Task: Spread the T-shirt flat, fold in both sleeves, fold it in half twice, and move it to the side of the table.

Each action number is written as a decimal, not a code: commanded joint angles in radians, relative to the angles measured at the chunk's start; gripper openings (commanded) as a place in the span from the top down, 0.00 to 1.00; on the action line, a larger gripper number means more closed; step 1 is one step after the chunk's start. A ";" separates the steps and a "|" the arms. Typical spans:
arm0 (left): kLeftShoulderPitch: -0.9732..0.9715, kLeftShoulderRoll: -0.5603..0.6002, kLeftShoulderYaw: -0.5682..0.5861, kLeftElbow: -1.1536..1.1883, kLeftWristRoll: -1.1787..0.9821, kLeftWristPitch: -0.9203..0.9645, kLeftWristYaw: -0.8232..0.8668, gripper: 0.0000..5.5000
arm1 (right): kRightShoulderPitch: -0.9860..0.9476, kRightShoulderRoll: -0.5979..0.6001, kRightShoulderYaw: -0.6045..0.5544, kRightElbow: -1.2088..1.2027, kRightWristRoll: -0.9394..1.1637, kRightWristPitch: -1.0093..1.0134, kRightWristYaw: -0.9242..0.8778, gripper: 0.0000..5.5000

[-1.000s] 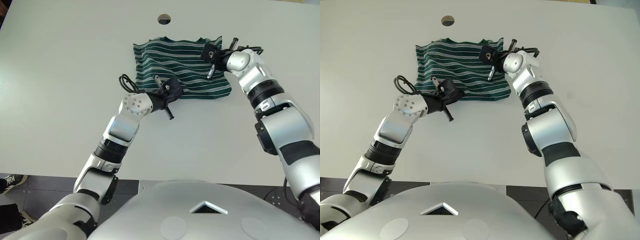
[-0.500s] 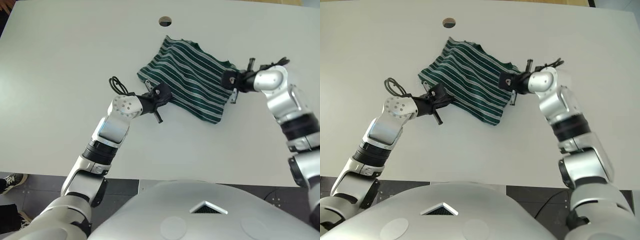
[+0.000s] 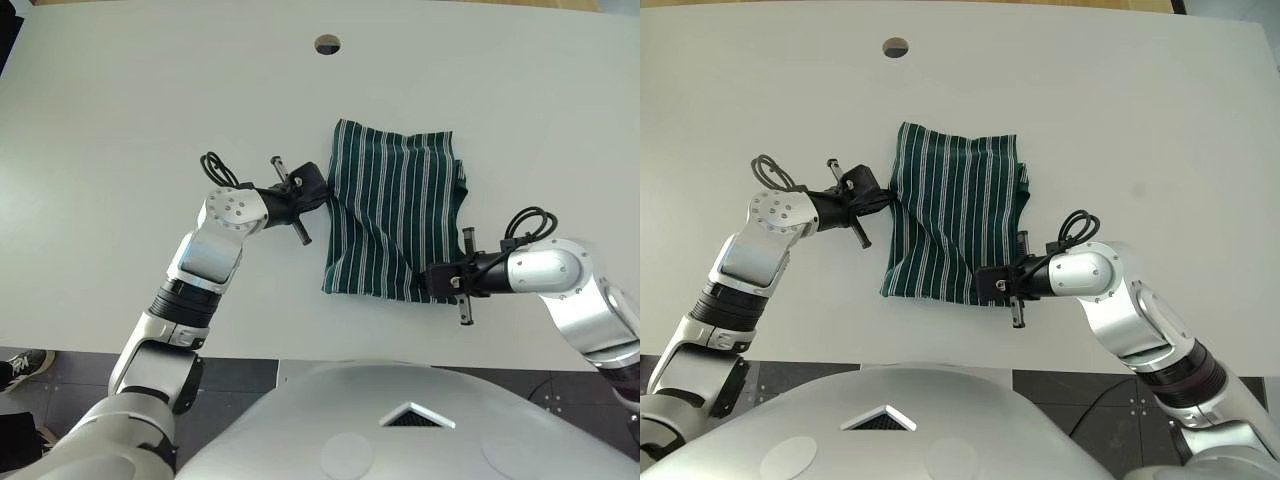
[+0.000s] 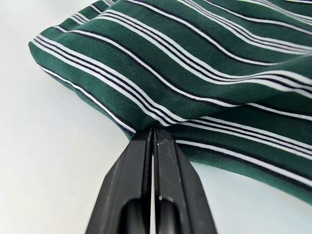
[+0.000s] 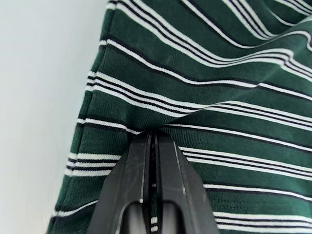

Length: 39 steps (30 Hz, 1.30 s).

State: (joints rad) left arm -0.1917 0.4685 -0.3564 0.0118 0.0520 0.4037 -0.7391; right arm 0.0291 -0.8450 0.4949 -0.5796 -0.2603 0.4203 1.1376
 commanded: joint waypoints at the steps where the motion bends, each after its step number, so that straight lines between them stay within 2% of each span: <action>1: 0.021 0.019 0.004 0.031 0.012 0.015 0.002 0.98 | 0.010 -0.021 -0.041 0.027 0.015 0.031 -0.019 0.98; 4: 0.040 0.034 0.049 0.014 -0.011 -0.065 0.009 0.98 | -0.015 -0.004 -0.168 -0.007 0.100 0.024 -0.047 0.98; 6: 0.087 0.037 0.129 -0.039 -0.067 -0.303 0.009 0.98 | -0.057 0.064 -0.295 -0.028 0.218 -0.052 -0.092 0.98; 8: 0.134 0.052 0.195 -0.099 -0.177 -0.385 -0.070 0.98 | -0.072 0.100 -0.405 -0.058 0.334 -0.081 -0.113 0.98; 9: 0.153 0.079 0.207 -0.111 -0.215 -0.411 -0.126 0.95 | -0.065 0.100 -0.446 -0.071 0.379 -0.083 -0.111 0.94; 13: 0.207 0.182 0.226 -0.100 -0.221 -0.547 -0.242 0.86 | 0.038 0.054 -0.514 -0.049 0.379 -0.251 -0.106 0.85; 18: 0.284 0.298 0.219 -0.103 -0.129 -0.690 -0.296 0.72 | 0.166 -0.134 -0.466 0.236 0.057 -0.699 -0.142 0.69; 22: 0.295 0.358 0.180 -0.056 0.060 -0.812 -0.249 0.61 | 0.254 -0.202 -0.470 0.341 0.000 -0.841 -0.153 0.56; 24: 0.298 0.371 0.156 -0.051 0.131 -0.851 -0.233 0.60 | 0.292 -0.231 -0.456 0.364 -0.024 -0.880 -0.145 0.50; 29: 0.286 0.364 0.110 -0.050 0.180 -0.890 -0.222 0.60 | 0.303 -0.215 -0.387 0.351 -0.038 -0.932 -0.150 0.50; 39: 0.263 0.302 -0.016 -0.048 0.194 -0.907 -0.215 0.60 | 0.127 -0.084 -0.237 0.391 -0.185 -1.056 -0.292 0.50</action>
State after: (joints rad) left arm 0.0627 0.7775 -0.3291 -0.0474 0.2175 -0.5150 -0.9378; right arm 0.1808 -0.9501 0.2293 -0.2165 -0.3911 -0.6226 0.8655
